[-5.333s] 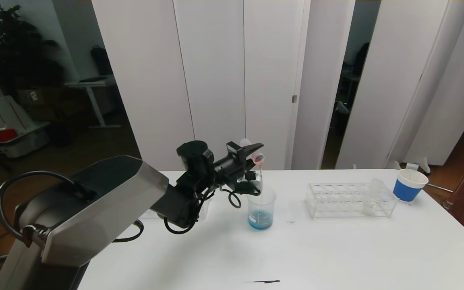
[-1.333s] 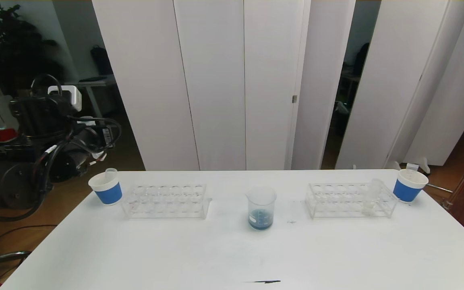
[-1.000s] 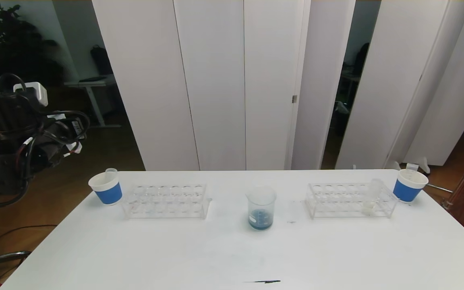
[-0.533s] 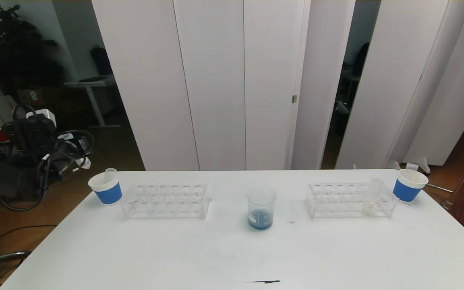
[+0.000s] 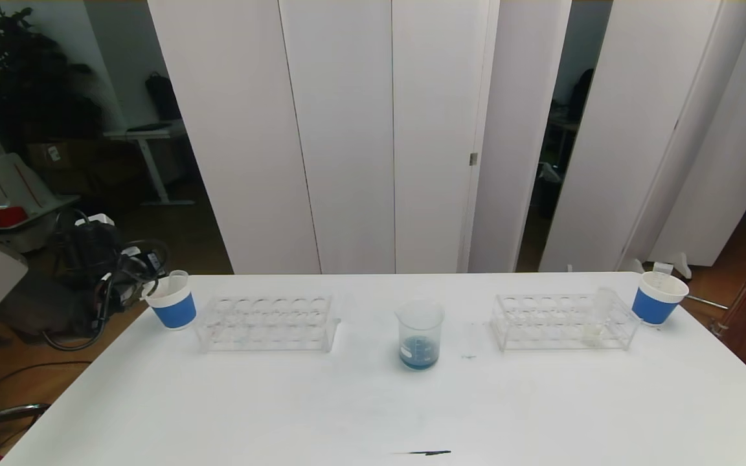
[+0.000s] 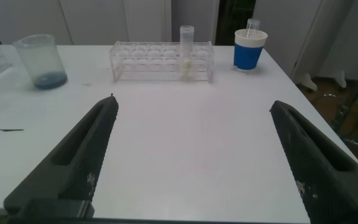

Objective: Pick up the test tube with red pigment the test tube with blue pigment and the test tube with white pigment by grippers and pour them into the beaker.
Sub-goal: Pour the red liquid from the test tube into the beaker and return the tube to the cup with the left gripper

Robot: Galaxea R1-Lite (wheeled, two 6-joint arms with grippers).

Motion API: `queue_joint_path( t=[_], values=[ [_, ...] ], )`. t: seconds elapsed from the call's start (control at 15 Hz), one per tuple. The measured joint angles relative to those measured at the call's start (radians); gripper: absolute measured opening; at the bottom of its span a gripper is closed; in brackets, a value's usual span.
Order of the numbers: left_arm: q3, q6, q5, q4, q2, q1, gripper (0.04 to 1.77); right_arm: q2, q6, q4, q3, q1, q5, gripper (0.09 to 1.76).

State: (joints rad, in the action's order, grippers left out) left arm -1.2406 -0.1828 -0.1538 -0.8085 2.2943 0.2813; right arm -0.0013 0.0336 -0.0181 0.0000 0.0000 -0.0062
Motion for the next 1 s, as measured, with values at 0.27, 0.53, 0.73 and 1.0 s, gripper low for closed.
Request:
queue_joint_path(
  t=[0.27, 0.53, 0.73, 1.0],
  values=[
    [-0.012, -0.005, 0.001, 0.0, 0.04, -0.002, 0.6, 0.0, 0.0, 0.0, 0.0, 0.0, 0.0, 1.75],
    [-0.014, -0.003, 0.002, 0.0, 0.049, -0.002, 0.6, 0.0, 0.0, 0.0, 0.0, 0.0, 0.0, 1.75],
    [-0.01, 0.0, 0.004, 0.0, 0.048, -0.002, 0.6, 0.0, 0.0, 0.0, 0.0, 0.0, 0.0, 1.75],
    [0.001, 0.005, 0.006, -0.007, 0.036, 0.001, 1.55, 0.0, 0.0, 0.0, 0.0, 0.0, 0.0, 1.75]
  ],
)
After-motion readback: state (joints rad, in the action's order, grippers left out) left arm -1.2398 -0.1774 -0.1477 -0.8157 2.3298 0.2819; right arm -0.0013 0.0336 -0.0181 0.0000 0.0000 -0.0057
